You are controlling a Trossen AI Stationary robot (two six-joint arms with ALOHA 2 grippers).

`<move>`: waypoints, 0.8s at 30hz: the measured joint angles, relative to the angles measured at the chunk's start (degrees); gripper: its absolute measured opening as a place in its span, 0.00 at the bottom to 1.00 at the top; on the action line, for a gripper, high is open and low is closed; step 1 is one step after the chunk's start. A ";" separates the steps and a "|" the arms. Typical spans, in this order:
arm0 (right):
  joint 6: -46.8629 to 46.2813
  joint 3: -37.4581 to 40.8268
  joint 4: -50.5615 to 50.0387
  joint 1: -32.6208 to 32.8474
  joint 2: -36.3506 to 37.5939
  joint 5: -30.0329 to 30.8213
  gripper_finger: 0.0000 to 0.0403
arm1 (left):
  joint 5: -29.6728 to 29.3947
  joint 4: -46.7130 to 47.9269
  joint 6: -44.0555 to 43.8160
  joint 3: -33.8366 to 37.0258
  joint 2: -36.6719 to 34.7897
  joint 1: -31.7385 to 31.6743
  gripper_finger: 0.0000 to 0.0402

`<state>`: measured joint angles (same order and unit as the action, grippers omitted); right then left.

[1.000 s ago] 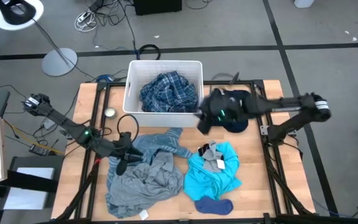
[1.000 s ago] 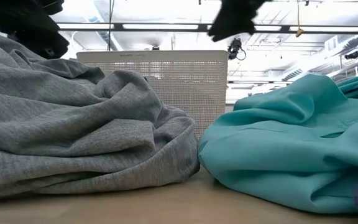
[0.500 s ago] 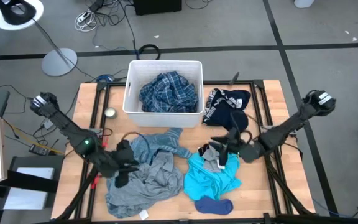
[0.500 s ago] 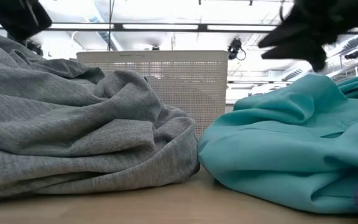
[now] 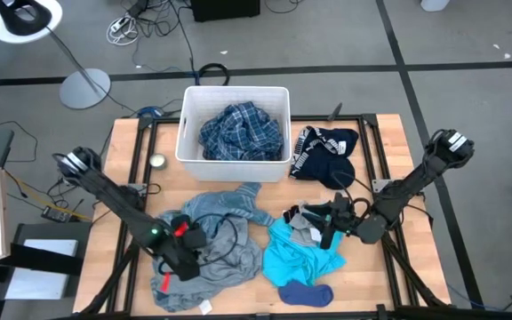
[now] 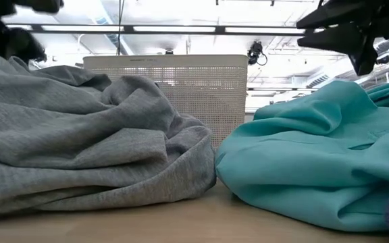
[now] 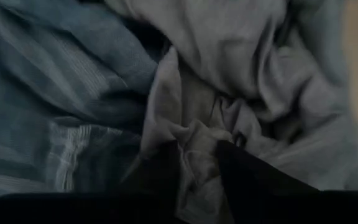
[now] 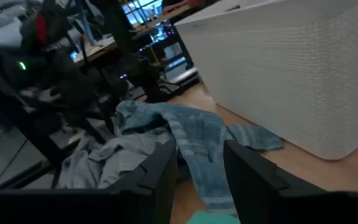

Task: Sort clothes
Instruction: Put the gray shirt into the white laundry bin

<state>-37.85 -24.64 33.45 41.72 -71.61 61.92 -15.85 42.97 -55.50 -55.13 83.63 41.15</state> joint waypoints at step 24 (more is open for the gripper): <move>6.21 -0.02 2.80 -0.63 0.00 2.57 0.33 | -11.64 3.70 37.26 -33.21 -4.26 -13.00 0.00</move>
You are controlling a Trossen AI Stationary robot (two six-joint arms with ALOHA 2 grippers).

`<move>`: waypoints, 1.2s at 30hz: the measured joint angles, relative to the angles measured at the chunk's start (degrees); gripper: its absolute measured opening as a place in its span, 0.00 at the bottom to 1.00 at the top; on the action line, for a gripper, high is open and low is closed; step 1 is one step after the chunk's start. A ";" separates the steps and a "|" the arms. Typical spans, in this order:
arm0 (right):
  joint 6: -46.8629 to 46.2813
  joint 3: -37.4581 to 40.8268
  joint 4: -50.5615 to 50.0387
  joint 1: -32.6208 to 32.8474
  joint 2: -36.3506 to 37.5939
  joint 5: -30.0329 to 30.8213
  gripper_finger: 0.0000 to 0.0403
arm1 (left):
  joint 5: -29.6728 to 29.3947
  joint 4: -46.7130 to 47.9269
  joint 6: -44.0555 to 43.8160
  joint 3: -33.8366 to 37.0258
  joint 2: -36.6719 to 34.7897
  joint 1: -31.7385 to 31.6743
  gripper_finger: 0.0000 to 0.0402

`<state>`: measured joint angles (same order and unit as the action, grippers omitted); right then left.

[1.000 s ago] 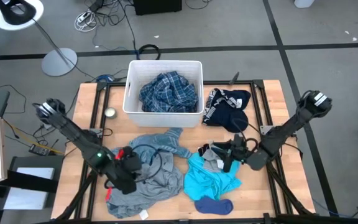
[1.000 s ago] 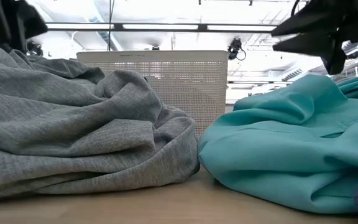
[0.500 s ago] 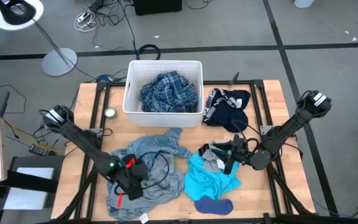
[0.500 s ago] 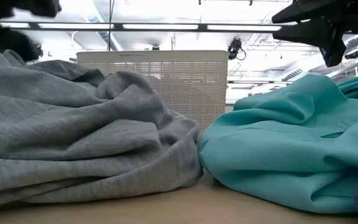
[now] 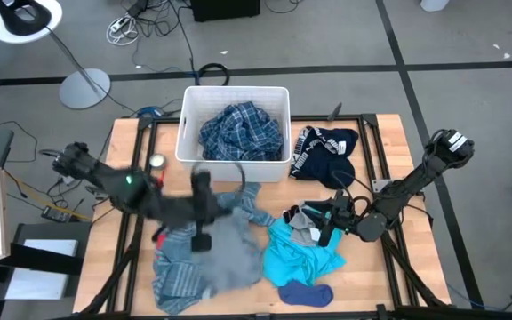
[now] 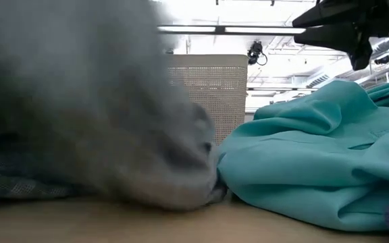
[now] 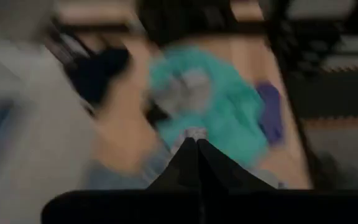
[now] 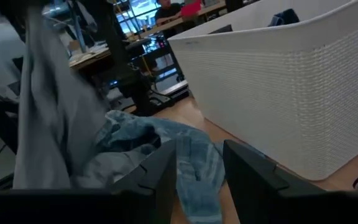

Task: Sort clothes
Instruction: Put the gray shirt into the white laundry bin

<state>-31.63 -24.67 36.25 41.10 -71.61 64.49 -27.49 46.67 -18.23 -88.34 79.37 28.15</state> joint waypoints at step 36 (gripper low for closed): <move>5.80 -0.04 0.10 -1.24 0.00 -0.32 0.33 | 9.42 12.92 21.93 -17.91 6.46 -47.60 0.00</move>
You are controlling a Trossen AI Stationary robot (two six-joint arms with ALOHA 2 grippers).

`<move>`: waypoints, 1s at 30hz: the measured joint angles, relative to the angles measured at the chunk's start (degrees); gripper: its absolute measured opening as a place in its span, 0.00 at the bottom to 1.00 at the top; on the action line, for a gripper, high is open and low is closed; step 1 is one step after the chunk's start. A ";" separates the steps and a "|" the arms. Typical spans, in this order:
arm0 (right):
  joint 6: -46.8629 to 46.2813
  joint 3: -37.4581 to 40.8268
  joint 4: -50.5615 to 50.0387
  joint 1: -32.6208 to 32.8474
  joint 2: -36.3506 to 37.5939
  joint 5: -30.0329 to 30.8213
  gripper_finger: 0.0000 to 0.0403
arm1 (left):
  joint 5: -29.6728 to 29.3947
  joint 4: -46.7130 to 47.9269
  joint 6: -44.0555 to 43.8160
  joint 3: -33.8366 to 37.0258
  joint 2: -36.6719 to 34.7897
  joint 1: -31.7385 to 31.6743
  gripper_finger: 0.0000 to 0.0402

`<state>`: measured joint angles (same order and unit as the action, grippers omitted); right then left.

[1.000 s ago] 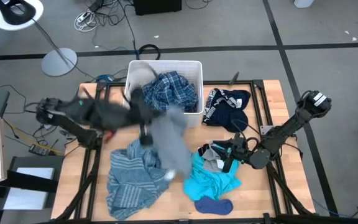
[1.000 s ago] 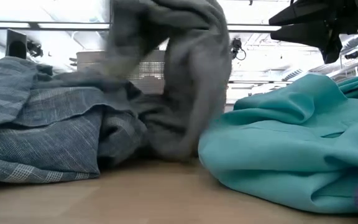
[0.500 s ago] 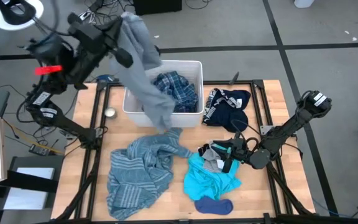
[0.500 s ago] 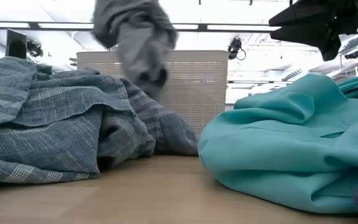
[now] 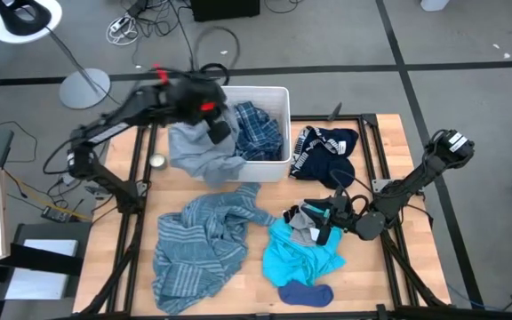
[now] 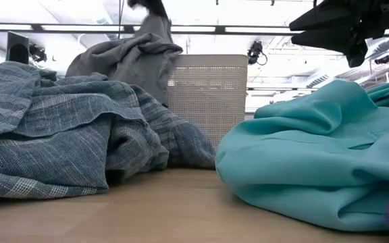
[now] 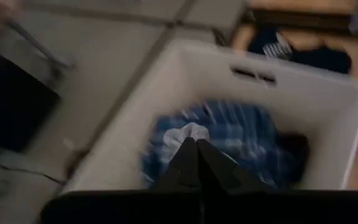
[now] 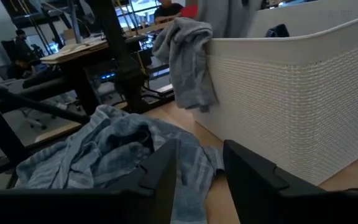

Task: Sort clothes
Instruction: Put the gray shirt into the white laundry bin

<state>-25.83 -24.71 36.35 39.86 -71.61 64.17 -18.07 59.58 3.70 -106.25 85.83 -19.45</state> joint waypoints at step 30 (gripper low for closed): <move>0.65 0.00 -0.53 0.02 0.00 -0.79 0.33 | 31.56 -16.76 -17.66 12.47 23.46 -10.97 0.16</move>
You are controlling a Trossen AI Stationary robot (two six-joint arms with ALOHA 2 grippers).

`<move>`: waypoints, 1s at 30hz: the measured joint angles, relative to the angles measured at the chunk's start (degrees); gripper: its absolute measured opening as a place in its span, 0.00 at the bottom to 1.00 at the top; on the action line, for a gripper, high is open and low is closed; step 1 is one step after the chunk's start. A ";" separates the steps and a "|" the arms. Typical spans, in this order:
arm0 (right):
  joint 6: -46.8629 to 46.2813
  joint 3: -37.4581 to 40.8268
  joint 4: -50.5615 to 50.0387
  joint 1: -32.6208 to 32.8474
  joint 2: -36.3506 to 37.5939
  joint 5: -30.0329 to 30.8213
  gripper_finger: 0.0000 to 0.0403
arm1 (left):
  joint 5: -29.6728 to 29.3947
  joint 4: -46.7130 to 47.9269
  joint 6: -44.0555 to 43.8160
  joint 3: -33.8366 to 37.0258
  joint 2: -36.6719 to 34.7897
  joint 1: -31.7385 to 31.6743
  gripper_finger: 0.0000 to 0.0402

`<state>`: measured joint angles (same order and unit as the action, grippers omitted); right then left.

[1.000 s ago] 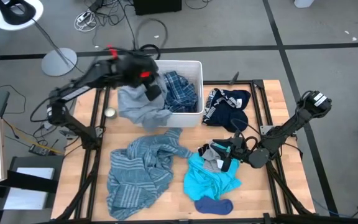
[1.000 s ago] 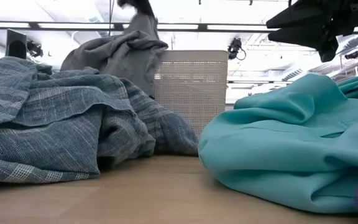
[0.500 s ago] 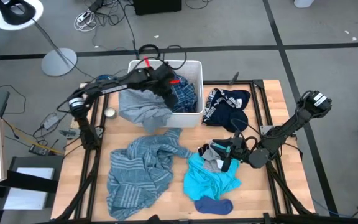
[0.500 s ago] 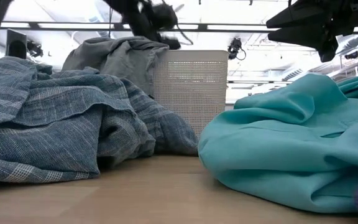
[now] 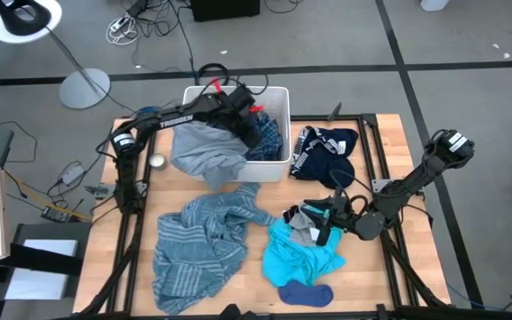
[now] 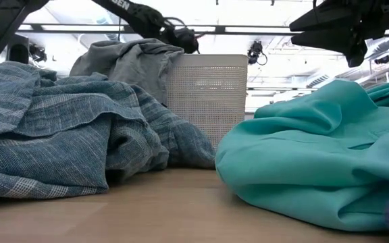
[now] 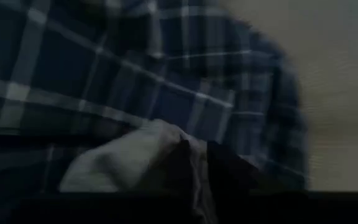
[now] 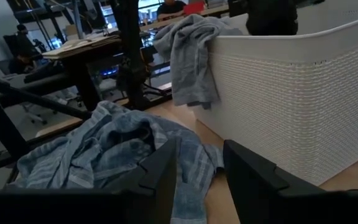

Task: Sort clothes
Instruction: Put the gray shirt into the white laundry bin

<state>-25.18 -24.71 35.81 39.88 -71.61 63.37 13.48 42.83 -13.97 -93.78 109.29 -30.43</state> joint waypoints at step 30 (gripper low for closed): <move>0.43 0.00 0.08 0.00 0.00 -0.02 0.33 | -17.91 24.72 4.03 -13.23 -29.25 21.31 0.25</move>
<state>-24.75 -24.71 35.90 39.88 -71.61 63.35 -4.42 67.54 -9.94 -107.02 80.03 -9.11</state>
